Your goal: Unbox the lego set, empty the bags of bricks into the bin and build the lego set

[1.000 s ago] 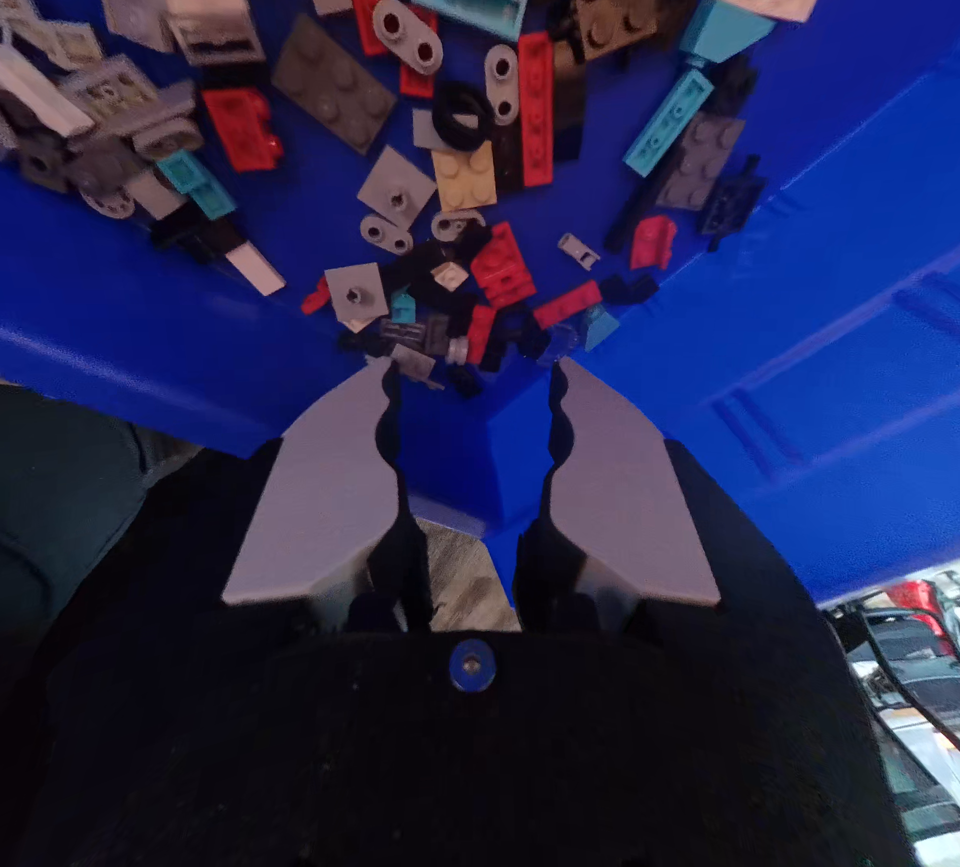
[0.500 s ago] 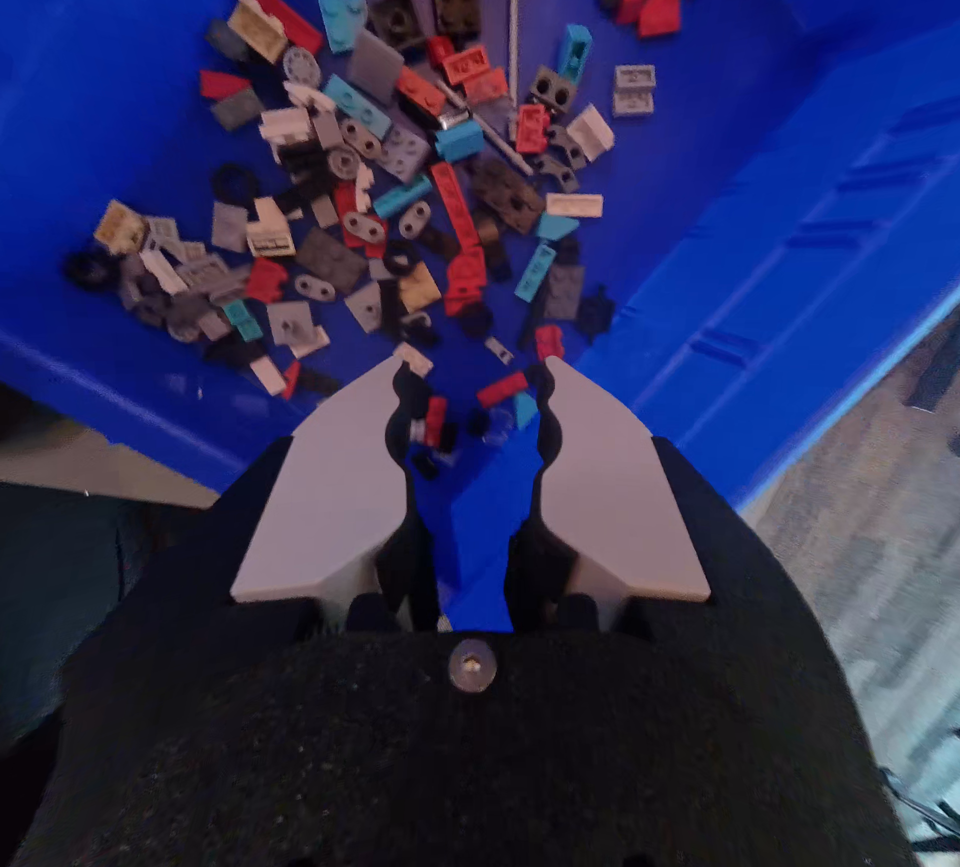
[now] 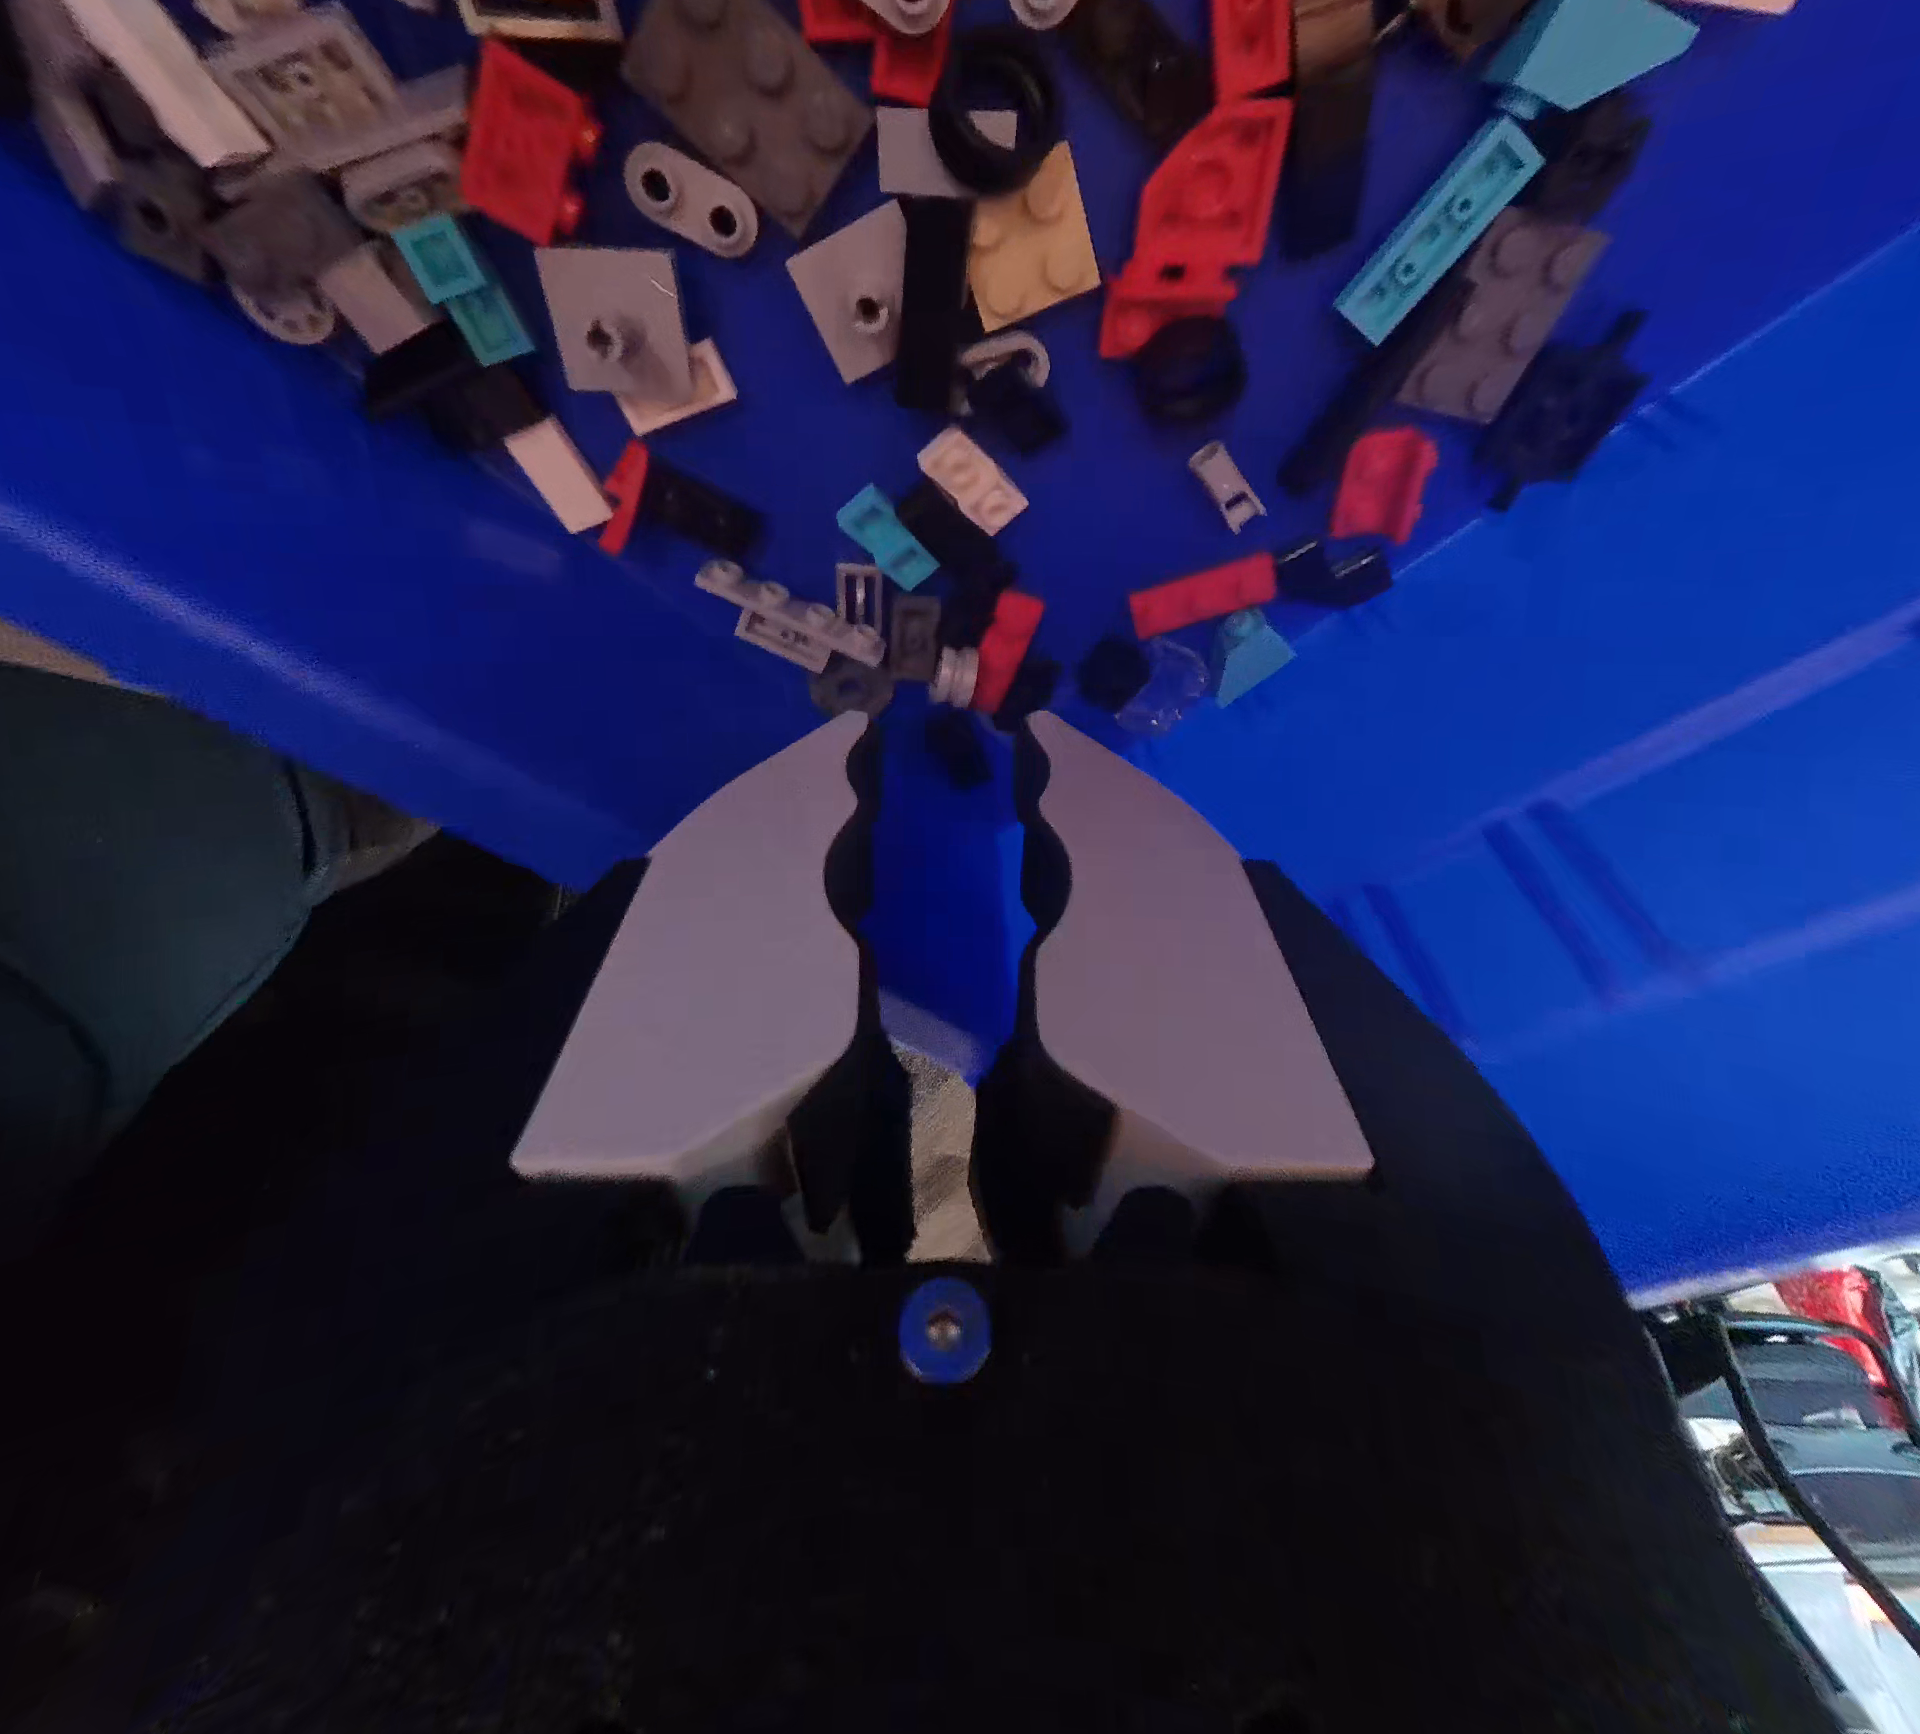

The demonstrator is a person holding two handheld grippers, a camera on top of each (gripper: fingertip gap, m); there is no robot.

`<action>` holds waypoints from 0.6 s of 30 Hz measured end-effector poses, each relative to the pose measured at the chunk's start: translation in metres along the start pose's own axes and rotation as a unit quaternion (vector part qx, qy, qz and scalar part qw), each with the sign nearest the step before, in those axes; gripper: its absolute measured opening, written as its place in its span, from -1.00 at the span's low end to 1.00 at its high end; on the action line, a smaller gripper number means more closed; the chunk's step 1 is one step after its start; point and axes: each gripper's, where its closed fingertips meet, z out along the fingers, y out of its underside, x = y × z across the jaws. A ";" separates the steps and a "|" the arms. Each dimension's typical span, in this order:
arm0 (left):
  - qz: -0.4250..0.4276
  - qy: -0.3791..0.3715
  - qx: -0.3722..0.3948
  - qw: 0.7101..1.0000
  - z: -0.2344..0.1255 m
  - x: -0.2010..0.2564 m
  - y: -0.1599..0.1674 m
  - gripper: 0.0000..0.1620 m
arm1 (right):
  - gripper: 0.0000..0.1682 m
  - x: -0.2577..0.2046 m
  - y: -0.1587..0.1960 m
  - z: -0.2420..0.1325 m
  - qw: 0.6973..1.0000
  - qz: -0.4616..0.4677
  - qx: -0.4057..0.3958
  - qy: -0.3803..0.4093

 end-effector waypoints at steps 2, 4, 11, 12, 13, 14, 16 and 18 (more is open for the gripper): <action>0.001 0.000 0.000 1.000 0.000 0.000 0.000 -0.79 | -0.73 -0.001 -0.003 0.006 1.000 0.004 -0.003 -0.005; 0.001 0.002 -0.003 1.000 0.000 0.001 0.001 -0.79 | -0.75 0.005 -0.014 0.002 0.999 0.002 0.037 0.012; -0.003 0.005 -0.010 1.000 0.001 0.001 0.003 -0.79 | -0.62 -0.018 -0.059 -0.042 0.961 -0.117 0.246 -0.036; -0.004 0.006 -0.010 1.000 0.001 0.001 0.003 -0.79 | -0.62 -0.029 -0.066 -0.045 0.948 -0.154 0.273 -0.060; -0.005 0.007 -0.011 1.000 0.001 0.001 0.003 -0.79 | -0.66 -0.039 -0.073 -0.047 0.934 -0.182 0.296 -0.082; -0.005 0.007 -0.012 1.000 0.001 0.001 0.003 -0.79 | -0.77 -0.050 -0.078 -0.048 0.921 -0.205 0.315 -0.106; -0.007 0.005 -0.013 1.000 0.002 0.000 0.003 -0.79 | -0.93 -0.070 -0.085 -0.048 0.898 -0.239 0.333 -0.160; -0.006 0.001 -0.015 1.000 0.002 -0.001 0.004 -0.79 | -0.95 -0.084 -0.086 -0.043 0.889 -0.257 0.326 -0.194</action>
